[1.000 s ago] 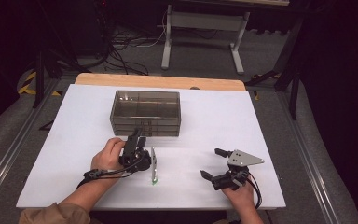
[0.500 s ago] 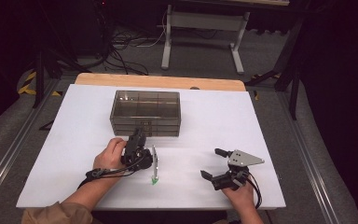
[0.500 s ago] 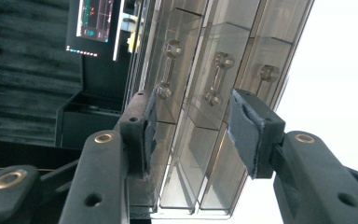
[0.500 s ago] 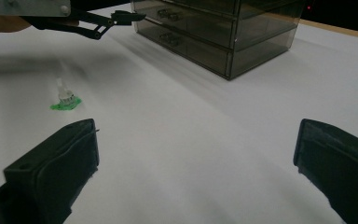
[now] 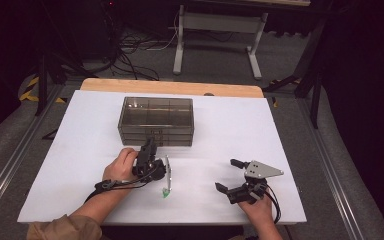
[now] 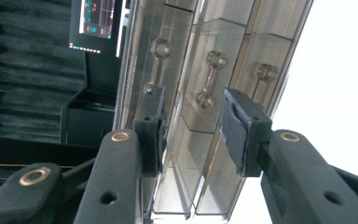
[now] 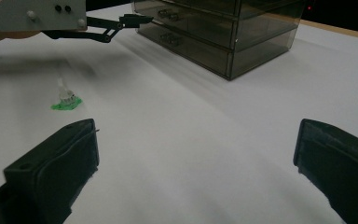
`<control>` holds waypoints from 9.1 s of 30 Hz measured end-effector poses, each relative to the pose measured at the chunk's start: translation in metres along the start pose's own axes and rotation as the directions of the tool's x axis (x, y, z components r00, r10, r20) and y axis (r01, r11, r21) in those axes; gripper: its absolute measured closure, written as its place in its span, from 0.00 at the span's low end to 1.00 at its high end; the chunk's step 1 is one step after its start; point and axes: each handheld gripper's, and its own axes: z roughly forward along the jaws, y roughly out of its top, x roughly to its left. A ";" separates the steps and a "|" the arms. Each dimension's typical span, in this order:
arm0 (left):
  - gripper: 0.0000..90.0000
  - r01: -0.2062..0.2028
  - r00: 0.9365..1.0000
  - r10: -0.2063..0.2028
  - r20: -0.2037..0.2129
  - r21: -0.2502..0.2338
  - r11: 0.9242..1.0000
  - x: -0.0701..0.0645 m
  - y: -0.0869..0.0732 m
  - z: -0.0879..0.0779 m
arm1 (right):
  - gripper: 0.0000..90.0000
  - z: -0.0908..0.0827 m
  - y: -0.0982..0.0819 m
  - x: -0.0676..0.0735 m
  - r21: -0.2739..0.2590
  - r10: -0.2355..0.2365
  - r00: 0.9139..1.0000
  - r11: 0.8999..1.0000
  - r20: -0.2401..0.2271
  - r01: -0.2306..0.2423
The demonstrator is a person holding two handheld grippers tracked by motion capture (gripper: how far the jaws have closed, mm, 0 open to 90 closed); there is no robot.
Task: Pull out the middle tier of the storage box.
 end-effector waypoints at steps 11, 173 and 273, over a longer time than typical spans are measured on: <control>0.75 -0.019 1.000 0.019 -0.005 0.015 1.000 -0.003 -0.002 0.009 | 0.01 0.000 0.000 0.000 -0.002 0.001 1.000 1.000 -0.002 -0.001; 0.11 0.865 0.196 -0.453 0.869 0.064 0.497 0.093 -0.072 0.006 | 0.01 0.001 0.000 0.001 0.000 -0.004 1.000 1.000 -0.012 0.004; 0.74 0.238 0.518 -0.168 0.839 0.048 0.970 0.097 -0.020 0.065 | 0.01 0.000 0.000 0.001 -0.006 -0.005 1.000 1.000 -0.024 0.004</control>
